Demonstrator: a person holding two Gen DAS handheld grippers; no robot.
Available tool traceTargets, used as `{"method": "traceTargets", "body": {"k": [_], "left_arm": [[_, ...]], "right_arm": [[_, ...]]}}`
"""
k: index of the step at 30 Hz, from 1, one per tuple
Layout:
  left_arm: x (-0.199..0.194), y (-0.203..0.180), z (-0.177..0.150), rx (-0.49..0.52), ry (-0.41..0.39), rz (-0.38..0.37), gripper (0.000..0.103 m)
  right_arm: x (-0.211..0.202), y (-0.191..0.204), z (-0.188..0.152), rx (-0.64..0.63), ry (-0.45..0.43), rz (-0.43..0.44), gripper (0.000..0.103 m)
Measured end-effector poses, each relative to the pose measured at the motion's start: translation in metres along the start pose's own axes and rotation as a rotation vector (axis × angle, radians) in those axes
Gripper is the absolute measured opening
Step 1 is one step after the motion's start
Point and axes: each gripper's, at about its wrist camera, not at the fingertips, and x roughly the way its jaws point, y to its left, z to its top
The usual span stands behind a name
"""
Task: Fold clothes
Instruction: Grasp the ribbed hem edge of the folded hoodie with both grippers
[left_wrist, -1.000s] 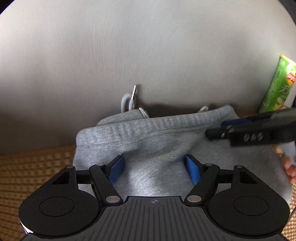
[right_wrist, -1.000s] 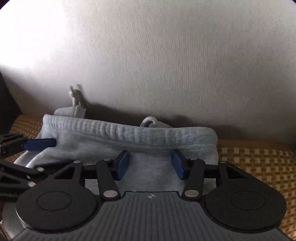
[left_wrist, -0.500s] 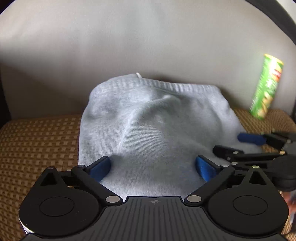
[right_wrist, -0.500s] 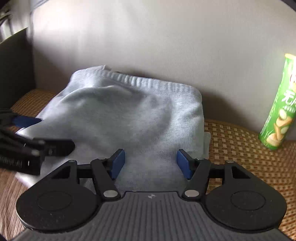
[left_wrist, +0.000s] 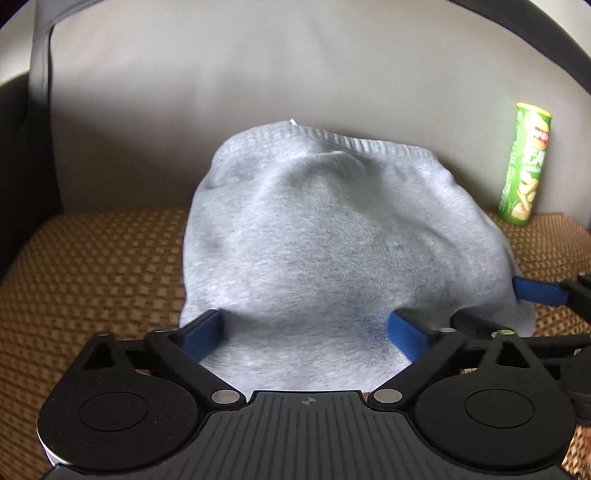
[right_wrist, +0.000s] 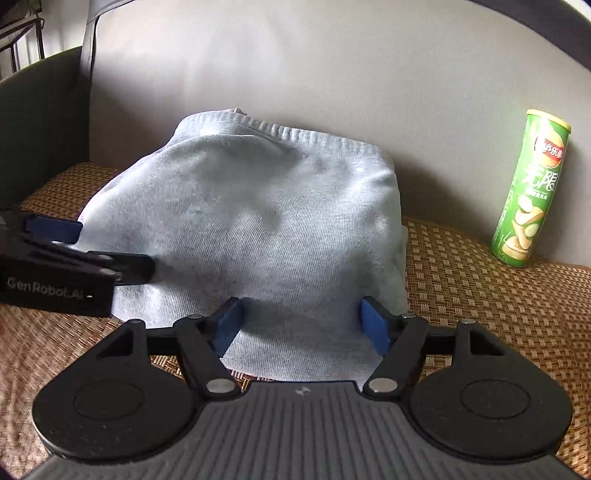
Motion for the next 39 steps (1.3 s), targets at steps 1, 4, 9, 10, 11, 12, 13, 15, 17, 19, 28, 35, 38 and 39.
{"method": "traceTargets", "body": {"k": [1,4,9,10,11,12,13,15,17,19,28,35,38,39], "left_arm": [[-0.001,-0.002,0.003,-0.004,0.007,0.002,0.103],[-0.022,0.005,0.024,-0.044,0.013,-0.036,0.093],[-0.035,0.039,0.092,-0.158,-0.104,-0.115,0.091],[-0.022,0.043,0.108,-0.172,-0.079,-0.127,0.091],[-0.007,0.045,0.119,-0.179,-0.043,-0.137,0.090],[0.009,0.047,0.129,-0.185,-0.005,-0.146,0.088],[0.024,0.046,0.135,-0.169,0.020,-0.123,0.086],[0.051,0.046,0.142,-0.141,0.063,-0.074,0.085],[0.076,0.050,0.142,-0.143,0.105,-0.043,0.085],[0.096,0.055,0.134,-0.150,0.147,-0.036,0.085],[0.149,0.068,0.118,-0.200,0.196,-0.053,0.097],[0.134,0.069,0.119,-0.214,0.206,-0.060,0.100],[0.090,0.088,0.119,-0.226,0.164,-0.170,0.098],[0.076,0.097,0.115,-0.229,0.143,-0.181,0.100]], "right_arm": [[0.002,-0.001,-0.001,0.006,-0.004,0.004,0.075],[-0.006,-0.011,0.008,0.029,0.028,0.056,0.076],[-0.031,-0.045,0.059,0.120,-0.076,0.162,0.069],[-0.025,-0.048,0.074,0.132,-0.086,0.170,0.069],[-0.015,-0.050,0.088,0.149,-0.086,0.178,0.069],[-0.005,-0.052,0.102,0.165,-0.086,0.187,0.069],[0.006,-0.052,0.114,0.174,-0.078,0.195,0.069],[0.032,-0.048,0.129,0.176,-0.039,0.210,0.068],[0.057,-0.043,0.137,0.184,0.007,0.238,0.064],[0.079,-0.038,0.139,0.185,0.048,0.244,0.062],[0.171,-0.047,0.121,0.230,0.216,0.212,0.068],[0.170,-0.043,0.114,0.197,0.174,0.197,0.070],[0.130,-0.070,0.123,0.285,0.107,0.290,0.082],[0.115,-0.082,0.123,0.306,0.081,0.322,0.088]]}}
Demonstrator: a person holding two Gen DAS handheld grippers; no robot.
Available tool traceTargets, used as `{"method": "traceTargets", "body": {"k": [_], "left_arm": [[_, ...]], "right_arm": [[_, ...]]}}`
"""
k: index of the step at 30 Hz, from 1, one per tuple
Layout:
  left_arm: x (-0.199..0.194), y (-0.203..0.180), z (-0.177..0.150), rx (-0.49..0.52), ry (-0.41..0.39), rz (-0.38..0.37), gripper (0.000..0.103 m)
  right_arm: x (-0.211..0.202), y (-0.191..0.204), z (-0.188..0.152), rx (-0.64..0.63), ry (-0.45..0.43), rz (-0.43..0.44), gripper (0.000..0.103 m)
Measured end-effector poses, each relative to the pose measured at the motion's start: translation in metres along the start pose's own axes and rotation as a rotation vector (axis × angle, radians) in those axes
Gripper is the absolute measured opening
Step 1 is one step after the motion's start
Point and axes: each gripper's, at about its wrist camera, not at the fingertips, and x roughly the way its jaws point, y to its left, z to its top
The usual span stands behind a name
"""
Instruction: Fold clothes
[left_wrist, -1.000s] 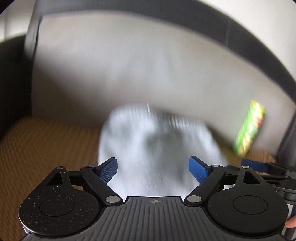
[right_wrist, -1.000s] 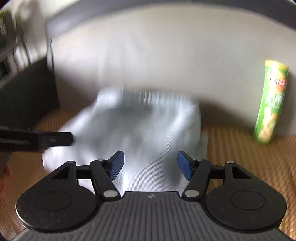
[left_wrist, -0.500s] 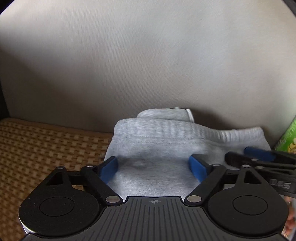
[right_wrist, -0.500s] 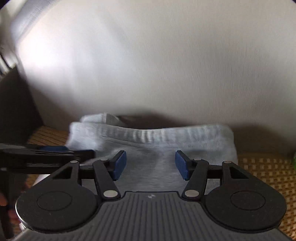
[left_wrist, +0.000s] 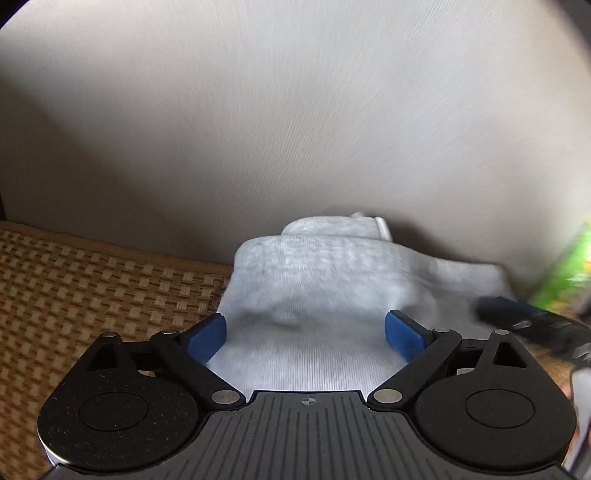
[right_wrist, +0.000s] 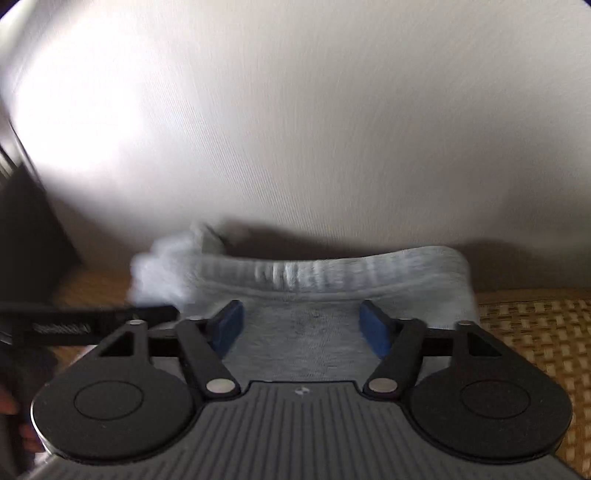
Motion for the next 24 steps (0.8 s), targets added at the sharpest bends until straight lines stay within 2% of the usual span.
{"method": "traceTargets", "body": {"k": [1,2,4,5,7,11,16,19,21,24], "left_arm": [[-0.011,0.009,-0.005,-0.010,-0.010,-0.010,0.102],[-0.016,0.019,-0.010,-0.024,0.002,-0.031,0.102],[-0.009,0.033,-0.010,-0.060,0.067,-0.063,0.102],[-0.004,0.038,-0.011,-0.074,0.091,-0.066,0.102],[0.005,0.042,-0.014,-0.095,0.101,-0.085,0.102],[0.018,0.048,-0.010,-0.159,0.106,-0.188,0.102],[0.040,0.049,-0.007,-0.205,0.143,-0.215,0.103],[0.046,0.049,-0.010,-0.215,0.126,-0.225,0.103],[0.045,0.047,-0.012,-0.211,0.121,-0.222,0.102],[0.043,0.045,-0.015,-0.217,0.118,-0.231,0.102]], "right_arm": [[-0.021,-0.008,0.000,0.006,-0.025,0.038,0.096],[-0.037,-0.017,-0.002,0.011,-0.031,0.062,0.100],[-0.055,-0.036,-0.009,0.021,0.008,0.066,0.101],[-0.055,-0.045,-0.011,0.030,0.043,0.037,0.101],[-0.051,-0.061,-0.016,0.065,0.083,-0.022,0.101],[-0.034,-0.085,-0.028,0.197,0.123,-0.041,0.101],[-0.008,-0.108,-0.037,0.331,0.201,0.025,0.102],[-0.002,-0.107,-0.042,0.356,0.169,0.076,0.102],[0.004,-0.105,-0.043,0.367,0.171,0.117,0.094],[0.013,-0.096,-0.048,0.346,0.180,0.116,0.093]]}}
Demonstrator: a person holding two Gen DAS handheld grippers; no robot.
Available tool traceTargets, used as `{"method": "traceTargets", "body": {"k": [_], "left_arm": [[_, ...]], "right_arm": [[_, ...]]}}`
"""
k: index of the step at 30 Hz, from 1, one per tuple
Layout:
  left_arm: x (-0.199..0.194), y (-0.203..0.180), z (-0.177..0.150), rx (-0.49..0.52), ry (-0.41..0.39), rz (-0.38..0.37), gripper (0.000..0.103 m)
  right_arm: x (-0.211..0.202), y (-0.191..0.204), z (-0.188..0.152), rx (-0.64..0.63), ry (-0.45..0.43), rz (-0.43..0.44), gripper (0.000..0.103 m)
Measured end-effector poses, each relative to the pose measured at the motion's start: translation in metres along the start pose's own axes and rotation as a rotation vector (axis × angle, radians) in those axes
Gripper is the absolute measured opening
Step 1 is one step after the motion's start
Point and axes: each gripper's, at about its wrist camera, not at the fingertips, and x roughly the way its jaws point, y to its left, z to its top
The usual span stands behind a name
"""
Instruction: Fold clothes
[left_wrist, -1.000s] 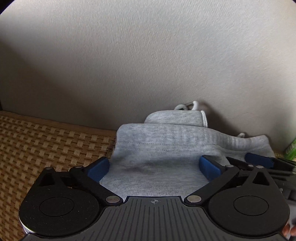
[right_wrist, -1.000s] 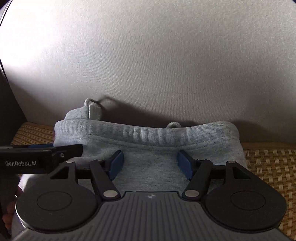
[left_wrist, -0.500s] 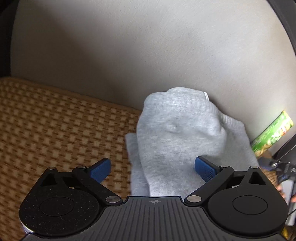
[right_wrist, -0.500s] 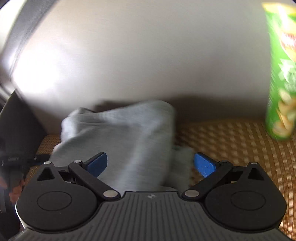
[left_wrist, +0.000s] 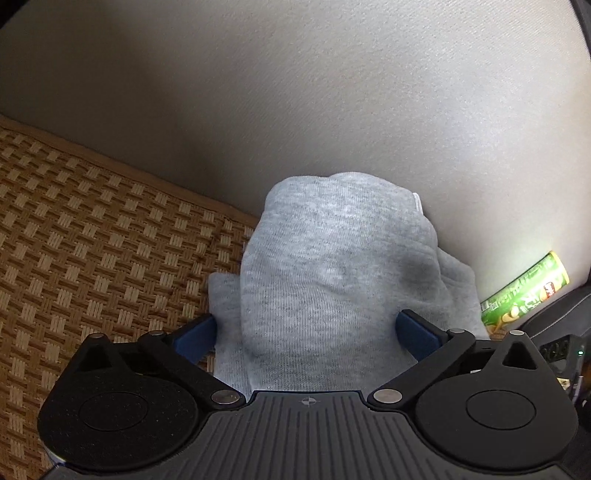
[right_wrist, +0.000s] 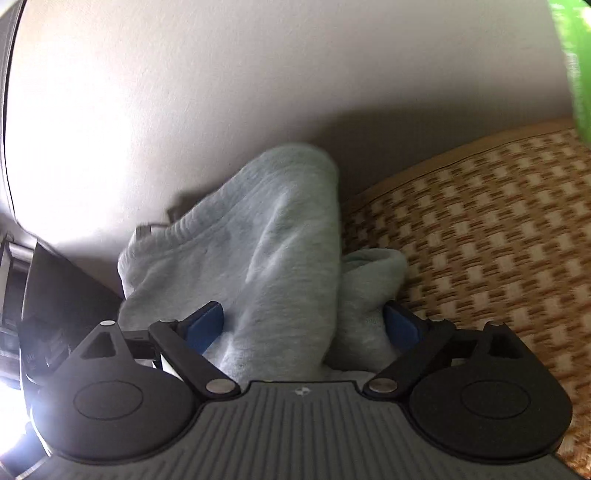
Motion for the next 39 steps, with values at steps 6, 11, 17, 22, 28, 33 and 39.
{"method": "traceTargets", "body": {"k": [6,11,17,22,28,33,39], "left_arm": [[-0.010,-0.011,-0.020,-0.044,-0.027,-0.028,0.060],[-0.041,-0.027,-0.064,-0.042,0.011,-0.055,0.047],[-0.078,-0.050,-0.184,-0.003,0.176,-0.106,0.056],[-0.095,-0.065,-0.248,0.018,0.136,-0.044,0.086],[-0.129,-0.062,-0.260,0.101,0.090,0.045,0.094],[-0.096,-0.054,-0.236,0.075,0.143,-0.036,0.097],[-0.071,-0.047,-0.222,0.051,0.145,-0.096,0.103]], "right_arm": [[0.003,0.004,-0.001,0.058,0.043,-0.015,0.059],[-0.040,0.012,-0.019,0.069,0.061,0.042,0.044],[-0.122,-0.001,-0.104,0.066,0.199,0.023,0.046],[-0.156,-0.022,-0.193,-0.007,0.140,-0.089,0.083],[-0.188,-0.016,-0.211,-0.085,0.030,-0.125,0.084],[-0.189,-0.021,-0.197,-0.138,0.031,-0.156,0.090],[-0.186,-0.038,-0.191,-0.094,0.032,-0.132,0.092]]}}
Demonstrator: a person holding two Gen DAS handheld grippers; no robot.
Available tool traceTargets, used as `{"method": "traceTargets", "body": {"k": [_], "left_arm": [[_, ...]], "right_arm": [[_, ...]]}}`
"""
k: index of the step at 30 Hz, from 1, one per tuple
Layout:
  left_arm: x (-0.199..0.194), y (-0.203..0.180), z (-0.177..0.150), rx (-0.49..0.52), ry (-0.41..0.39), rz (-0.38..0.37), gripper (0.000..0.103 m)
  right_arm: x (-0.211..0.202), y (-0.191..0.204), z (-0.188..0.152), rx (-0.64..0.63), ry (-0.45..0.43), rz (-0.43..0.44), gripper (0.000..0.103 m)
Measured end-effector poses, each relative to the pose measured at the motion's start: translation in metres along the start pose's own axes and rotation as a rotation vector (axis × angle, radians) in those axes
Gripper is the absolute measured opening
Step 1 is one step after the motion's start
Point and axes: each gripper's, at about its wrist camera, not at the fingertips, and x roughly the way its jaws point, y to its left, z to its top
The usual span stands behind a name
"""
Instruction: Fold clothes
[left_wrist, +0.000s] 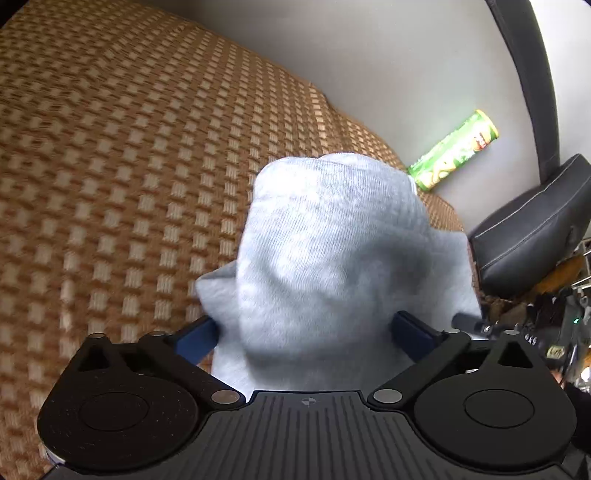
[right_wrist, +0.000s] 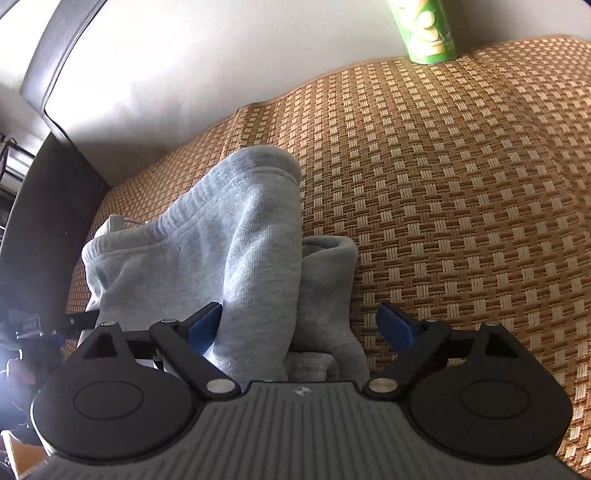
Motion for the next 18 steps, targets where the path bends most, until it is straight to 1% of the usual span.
{"method": "traceTargets", "body": {"k": [1,3,4,5,7,9,12,13,14,17,18], "left_arm": [[0.002,-0.003,0.003,0.015,0.010,-0.001,0.103],[0.006,-0.007,0.007,0.018,0.050,-0.036,0.103],[0.008,-0.010,0.006,0.035,0.058,-0.035,0.103],[0.010,-0.013,0.003,0.053,0.057,-0.029,0.103],[0.013,-0.017,0.000,0.072,0.052,-0.026,0.103],[0.018,-0.030,0.000,0.095,0.032,-0.017,0.103],[0.027,-0.029,-0.001,0.122,-0.012,-0.009,0.103],[0.030,-0.028,-0.001,0.131,-0.027,-0.007,0.103],[0.029,-0.025,-0.001,0.126,-0.045,-0.022,0.103],[0.028,-0.026,-0.003,0.124,-0.053,-0.012,0.103],[0.028,-0.025,-0.002,0.122,-0.053,-0.013,0.103]], "right_arm": [[0.001,-0.004,-0.002,0.022,0.002,0.012,0.092],[0.005,-0.012,-0.004,0.092,0.017,0.055,0.092],[0.007,-0.015,-0.005,0.128,0.026,0.083,0.090],[0.006,-0.015,-0.008,0.139,0.025,0.096,0.090],[0.004,-0.015,-0.014,0.123,0.007,0.090,0.090],[0.003,-0.018,-0.018,0.134,-0.001,0.093,0.090],[0.005,-0.018,-0.018,0.135,0.004,0.092,0.091],[0.006,-0.016,-0.017,0.133,0.008,0.089,0.093],[0.008,-0.014,-0.017,0.128,0.012,0.085,0.096],[0.020,0.001,-0.015,0.084,0.019,0.050,0.103],[0.023,0.006,-0.015,0.072,0.018,0.033,0.103]]}}
